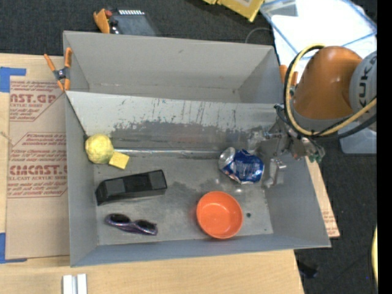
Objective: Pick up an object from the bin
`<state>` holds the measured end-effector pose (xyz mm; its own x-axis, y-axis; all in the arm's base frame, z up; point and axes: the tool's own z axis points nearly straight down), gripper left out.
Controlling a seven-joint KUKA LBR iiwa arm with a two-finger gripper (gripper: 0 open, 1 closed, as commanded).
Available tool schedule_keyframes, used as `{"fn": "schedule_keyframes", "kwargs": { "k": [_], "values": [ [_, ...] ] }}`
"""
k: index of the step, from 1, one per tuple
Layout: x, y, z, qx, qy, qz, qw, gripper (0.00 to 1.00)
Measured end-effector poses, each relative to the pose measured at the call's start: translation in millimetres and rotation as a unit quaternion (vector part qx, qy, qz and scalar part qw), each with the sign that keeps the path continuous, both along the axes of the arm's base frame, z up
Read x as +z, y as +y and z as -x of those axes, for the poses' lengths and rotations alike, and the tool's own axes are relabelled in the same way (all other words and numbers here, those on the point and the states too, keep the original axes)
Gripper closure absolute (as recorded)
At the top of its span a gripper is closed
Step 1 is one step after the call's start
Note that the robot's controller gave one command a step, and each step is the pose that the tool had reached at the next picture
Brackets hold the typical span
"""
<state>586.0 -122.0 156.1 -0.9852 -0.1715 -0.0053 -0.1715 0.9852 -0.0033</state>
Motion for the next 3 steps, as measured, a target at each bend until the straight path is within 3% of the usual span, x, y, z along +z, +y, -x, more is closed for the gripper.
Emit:
{"fn": "schedule_keyframes", "kwargs": {
  "k": [1, 2, 3],
  "values": [
    [-42.0, 44.5, -3.1, 0.019, -0.0036, 0.0, 0.9998, 0.0],
    [-83.4, 49.4, 31.9, 0.018, -0.014, 0.001, 0.9997, 0.0],
    [-85.6, 90.4, -5.7, -0.016, -0.0108, -0.002, 0.9998, 0.0]
  ]
}}
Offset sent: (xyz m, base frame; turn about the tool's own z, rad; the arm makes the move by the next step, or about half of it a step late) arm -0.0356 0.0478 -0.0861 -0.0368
